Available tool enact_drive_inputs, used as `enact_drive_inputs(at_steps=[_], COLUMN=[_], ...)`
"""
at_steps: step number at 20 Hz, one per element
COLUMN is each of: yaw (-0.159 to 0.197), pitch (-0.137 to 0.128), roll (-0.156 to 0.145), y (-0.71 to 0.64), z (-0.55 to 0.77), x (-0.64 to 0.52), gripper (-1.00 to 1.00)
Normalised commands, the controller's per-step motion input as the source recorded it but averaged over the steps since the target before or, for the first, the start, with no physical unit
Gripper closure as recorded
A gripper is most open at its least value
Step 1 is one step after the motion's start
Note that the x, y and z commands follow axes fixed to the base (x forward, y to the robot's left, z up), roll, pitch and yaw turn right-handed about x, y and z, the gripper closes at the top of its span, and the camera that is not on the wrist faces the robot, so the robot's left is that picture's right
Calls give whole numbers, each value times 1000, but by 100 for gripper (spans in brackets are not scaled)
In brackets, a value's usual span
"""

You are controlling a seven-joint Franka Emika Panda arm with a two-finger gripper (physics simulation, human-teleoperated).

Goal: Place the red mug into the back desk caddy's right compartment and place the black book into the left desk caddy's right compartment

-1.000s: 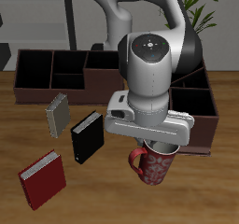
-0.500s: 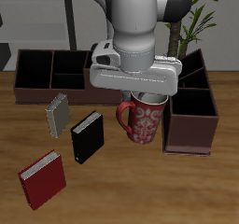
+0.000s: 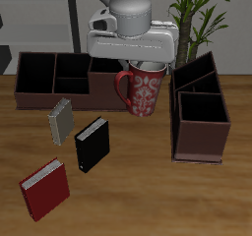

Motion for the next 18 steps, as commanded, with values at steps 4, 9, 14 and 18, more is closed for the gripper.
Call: enact_drive_inputs(at_steps=[4, 9, 14, 18], yaw=[-31, 14, 6, 17], pitch=[23, -32, 9, -34], roll=[16, 36, 53, 40], y=[9, 80, 62, -15], z=[209, 111, -16, 47], x=[-734, -724, -452, -506], gripper=[100, 100, 100, 100])
